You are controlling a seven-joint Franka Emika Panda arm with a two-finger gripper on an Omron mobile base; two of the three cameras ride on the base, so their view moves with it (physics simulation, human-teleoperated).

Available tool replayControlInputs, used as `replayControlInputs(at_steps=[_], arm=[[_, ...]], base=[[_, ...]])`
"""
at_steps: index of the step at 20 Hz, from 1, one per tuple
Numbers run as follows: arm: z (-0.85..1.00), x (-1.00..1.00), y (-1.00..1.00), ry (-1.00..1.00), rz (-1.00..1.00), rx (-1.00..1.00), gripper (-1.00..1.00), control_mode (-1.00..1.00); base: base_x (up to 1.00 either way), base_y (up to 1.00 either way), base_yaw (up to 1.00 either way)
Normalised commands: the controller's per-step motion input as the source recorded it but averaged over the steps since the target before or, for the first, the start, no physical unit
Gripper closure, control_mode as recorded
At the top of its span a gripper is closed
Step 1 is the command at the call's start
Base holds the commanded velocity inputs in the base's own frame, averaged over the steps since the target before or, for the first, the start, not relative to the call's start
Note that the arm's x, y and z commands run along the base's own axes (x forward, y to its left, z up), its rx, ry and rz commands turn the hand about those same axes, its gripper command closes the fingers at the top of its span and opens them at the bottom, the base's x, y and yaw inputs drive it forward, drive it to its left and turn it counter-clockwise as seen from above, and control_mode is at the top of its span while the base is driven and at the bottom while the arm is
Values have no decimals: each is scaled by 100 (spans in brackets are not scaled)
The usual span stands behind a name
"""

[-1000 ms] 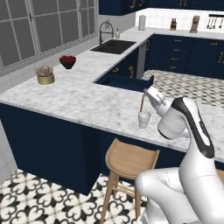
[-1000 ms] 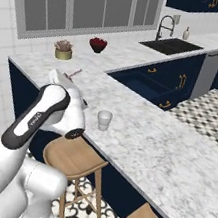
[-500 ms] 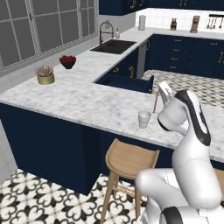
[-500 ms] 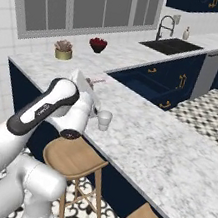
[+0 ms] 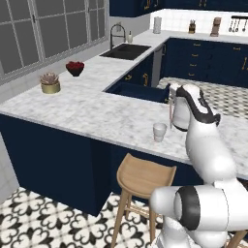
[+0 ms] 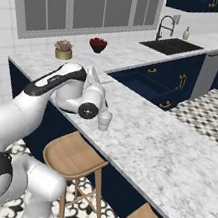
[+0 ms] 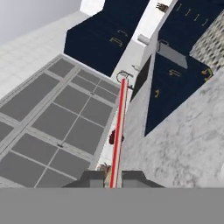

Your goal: Take a straw from the drawer in front and place it inside the glass cup on the dining counter.

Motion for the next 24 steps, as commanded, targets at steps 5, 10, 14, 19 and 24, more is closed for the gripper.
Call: replayControlInputs(at_steps=[5,10,14,19,24], arm=[[-12,34,-41,17,30,-1,100,-100],[-5,43,-24,5,25,5,100,-100],[-27,56,0,0,11,7,100,-100],[-25,37,5,0,5,4,100,-100],[-26,17,38,0,0,0,100,-100]], base=[[0,0,0],[0,0,0],[0,0,0],[0,0,0],[0,0,0]])
